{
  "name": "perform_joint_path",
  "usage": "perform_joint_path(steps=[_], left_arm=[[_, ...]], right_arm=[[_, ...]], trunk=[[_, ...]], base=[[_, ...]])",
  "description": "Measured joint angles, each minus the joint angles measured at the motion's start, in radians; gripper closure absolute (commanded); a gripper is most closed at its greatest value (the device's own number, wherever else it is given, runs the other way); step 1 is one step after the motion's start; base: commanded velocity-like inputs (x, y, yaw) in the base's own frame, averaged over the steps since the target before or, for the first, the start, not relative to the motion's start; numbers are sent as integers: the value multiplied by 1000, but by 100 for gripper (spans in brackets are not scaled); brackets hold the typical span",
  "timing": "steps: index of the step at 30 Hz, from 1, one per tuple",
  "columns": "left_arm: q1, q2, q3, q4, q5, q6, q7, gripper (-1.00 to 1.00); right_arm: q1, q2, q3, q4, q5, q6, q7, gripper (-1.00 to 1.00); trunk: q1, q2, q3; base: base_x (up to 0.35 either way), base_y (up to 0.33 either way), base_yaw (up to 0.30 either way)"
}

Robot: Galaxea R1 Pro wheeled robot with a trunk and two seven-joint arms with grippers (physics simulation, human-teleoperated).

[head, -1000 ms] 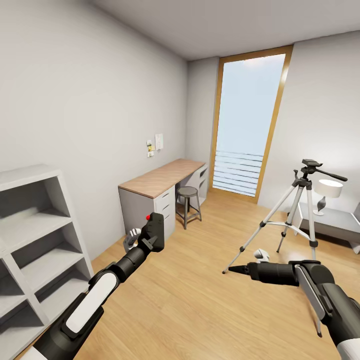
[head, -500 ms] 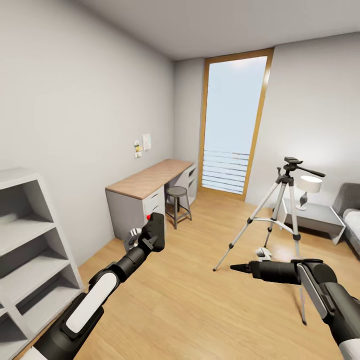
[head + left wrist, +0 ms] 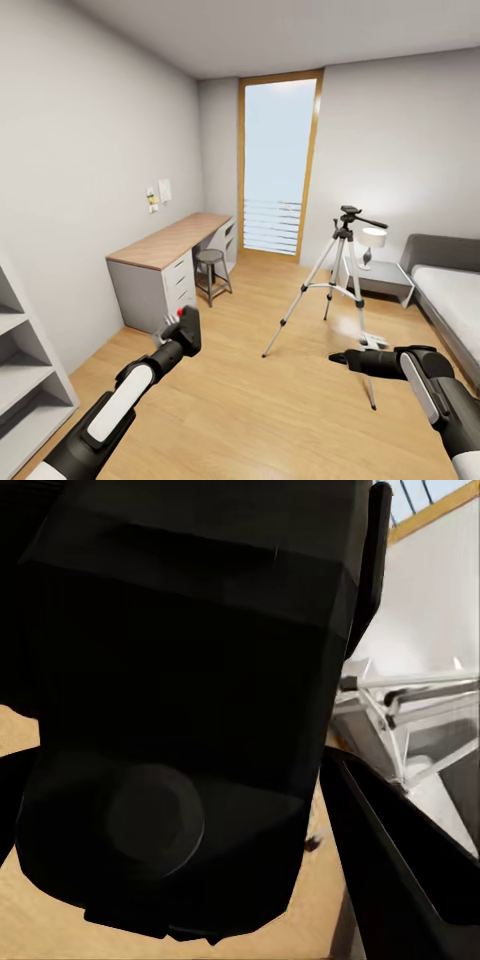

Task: Attach the digital camera to the camera tripod in the bedroom.

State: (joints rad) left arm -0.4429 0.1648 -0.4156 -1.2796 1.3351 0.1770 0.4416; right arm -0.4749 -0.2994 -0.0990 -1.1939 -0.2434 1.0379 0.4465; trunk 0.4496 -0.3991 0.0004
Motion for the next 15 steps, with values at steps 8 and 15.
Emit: perform_joint_path(steps=[8,15], left_arm=[[-15,6,62,201,-3,47,94,100],[-22,4,66,218,-73,131,93,100]], right_arm=[[0,78,-22,2,-6,2,-303,-100],[0,88,-55,-3,-9,5,-331,-100]], trunk=[[0,0,0],[0,0,0]], base=[[0,0,-287],[0,0,-287]])
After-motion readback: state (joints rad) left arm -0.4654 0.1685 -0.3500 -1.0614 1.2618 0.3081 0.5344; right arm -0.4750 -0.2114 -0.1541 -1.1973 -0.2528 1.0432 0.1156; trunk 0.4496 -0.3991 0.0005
